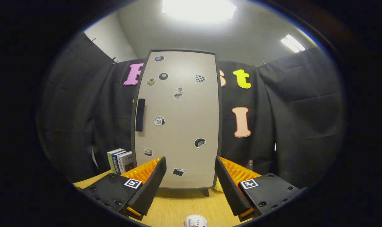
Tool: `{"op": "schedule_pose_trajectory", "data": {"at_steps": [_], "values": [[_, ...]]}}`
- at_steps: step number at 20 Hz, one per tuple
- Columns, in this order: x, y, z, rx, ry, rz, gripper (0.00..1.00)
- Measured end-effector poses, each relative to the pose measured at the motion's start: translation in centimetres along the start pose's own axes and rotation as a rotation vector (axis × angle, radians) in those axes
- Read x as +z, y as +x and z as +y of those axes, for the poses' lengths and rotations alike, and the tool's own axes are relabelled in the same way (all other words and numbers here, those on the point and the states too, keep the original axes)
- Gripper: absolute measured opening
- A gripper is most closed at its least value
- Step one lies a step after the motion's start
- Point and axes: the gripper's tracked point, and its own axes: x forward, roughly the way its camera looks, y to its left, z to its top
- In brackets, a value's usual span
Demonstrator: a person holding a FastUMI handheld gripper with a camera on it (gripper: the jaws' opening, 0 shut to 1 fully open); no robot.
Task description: Open the shoe cabinet door, grab the shoes and put them into the shoe cabinet, then close the shoe cabinet door.
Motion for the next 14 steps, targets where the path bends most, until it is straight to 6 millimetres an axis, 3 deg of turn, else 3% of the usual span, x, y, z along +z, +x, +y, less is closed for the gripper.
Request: {"op": "schedule_pose_trajectory", "data": {"at_steps": [5,7,14], "values": [[0.7,0.7,1.2,0.027,0.016,0.004,0.97],[2.1,1.4,2.0,0.050,0.024,-0.009,0.97],[7.0,6.6,6.8,0.124,0.026,-0.062,0.97]]}}
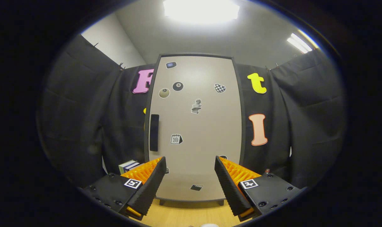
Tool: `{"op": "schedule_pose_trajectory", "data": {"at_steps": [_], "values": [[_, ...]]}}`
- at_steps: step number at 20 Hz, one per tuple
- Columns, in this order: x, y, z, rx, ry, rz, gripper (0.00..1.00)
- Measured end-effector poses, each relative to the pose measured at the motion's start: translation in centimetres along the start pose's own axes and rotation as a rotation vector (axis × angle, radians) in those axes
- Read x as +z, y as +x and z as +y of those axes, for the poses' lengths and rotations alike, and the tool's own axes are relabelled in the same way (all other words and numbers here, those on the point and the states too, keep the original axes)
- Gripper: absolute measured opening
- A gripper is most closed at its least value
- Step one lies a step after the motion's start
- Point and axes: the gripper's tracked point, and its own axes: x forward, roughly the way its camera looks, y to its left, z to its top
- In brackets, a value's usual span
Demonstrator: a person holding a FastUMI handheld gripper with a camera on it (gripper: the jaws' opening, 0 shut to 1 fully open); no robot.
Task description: Open the shoe cabinet door, grab the shoes and put them into the shoe cabinet, then close the shoe cabinet door.
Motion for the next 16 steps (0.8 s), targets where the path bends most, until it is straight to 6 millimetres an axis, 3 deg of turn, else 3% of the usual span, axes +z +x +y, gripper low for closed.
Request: {"op": "schedule_pose_trajectory", "data": {"at_steps": [4,9,16], "values": [[1.8,4.4,3.2,0.055,0.019,-0.028,0.97],[2.2,9.6,7.0,0.114,0.027,-0.019,0.97],[-0.3,15.9,10.5,0.150,0.000,0.041,0.96]]}}
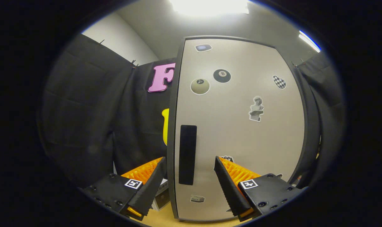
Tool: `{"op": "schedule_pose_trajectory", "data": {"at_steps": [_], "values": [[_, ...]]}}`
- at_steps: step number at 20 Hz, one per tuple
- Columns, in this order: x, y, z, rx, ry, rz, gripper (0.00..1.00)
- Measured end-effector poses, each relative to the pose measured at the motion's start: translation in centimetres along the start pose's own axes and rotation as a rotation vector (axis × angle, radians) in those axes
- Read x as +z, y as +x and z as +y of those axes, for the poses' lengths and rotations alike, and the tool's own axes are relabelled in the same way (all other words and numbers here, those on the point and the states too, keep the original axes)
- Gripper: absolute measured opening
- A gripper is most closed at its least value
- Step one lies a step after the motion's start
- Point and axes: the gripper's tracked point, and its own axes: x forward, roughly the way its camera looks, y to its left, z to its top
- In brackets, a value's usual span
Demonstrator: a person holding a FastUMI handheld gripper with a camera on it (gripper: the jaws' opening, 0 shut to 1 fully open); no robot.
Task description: Open the shoe cabinet door, grab the shoes and put them into the shoe cabinet, then close the shoe cabinet door.
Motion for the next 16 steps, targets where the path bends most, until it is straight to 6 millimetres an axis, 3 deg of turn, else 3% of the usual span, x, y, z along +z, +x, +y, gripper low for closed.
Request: {"op": "schedule_pose_trajectory", "data": {"at_steps": [8,11,15,16], "values": [[-2.0,3.8,0.1,-0.023,0.034,0.074,0.76],[-2.0,4.0,0.3,-0.033,0.034,0.077,0.37],[-2.0,3.3,0.6,0.030,0.016,0.080,0.14],[-2.0,3.1,0.6,0.048,0.014,0.080,0.14]]}}
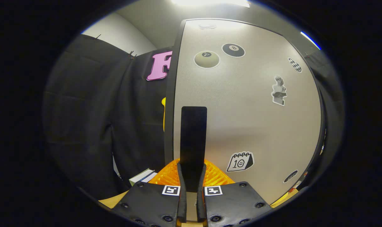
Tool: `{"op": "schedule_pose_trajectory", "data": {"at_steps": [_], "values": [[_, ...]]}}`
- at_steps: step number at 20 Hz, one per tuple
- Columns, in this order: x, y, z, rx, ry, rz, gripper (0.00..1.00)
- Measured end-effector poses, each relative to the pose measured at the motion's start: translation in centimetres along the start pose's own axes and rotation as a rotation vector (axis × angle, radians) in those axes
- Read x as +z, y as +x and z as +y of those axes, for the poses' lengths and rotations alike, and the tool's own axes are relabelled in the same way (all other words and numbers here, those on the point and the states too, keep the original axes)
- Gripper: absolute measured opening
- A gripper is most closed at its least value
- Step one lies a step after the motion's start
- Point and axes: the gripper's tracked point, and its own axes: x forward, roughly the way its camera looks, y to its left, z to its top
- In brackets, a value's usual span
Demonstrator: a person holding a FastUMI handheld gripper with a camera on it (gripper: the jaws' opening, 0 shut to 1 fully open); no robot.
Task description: Open the shoe cabinet door, grab the shoes and put them into the shoe cabinet, then close the shoe cabinet door.
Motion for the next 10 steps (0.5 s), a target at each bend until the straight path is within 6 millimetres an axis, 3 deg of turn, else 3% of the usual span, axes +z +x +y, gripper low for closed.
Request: {"op": "schedule_pose_trajectory", "data": {"at_steps": [3,10], "values": [[0.2,-1.4,0.1,0.044,0.008,0.003,0.14],[0.7,-7.4,0.6,0.138,0.041,0.010,0.14]]}}
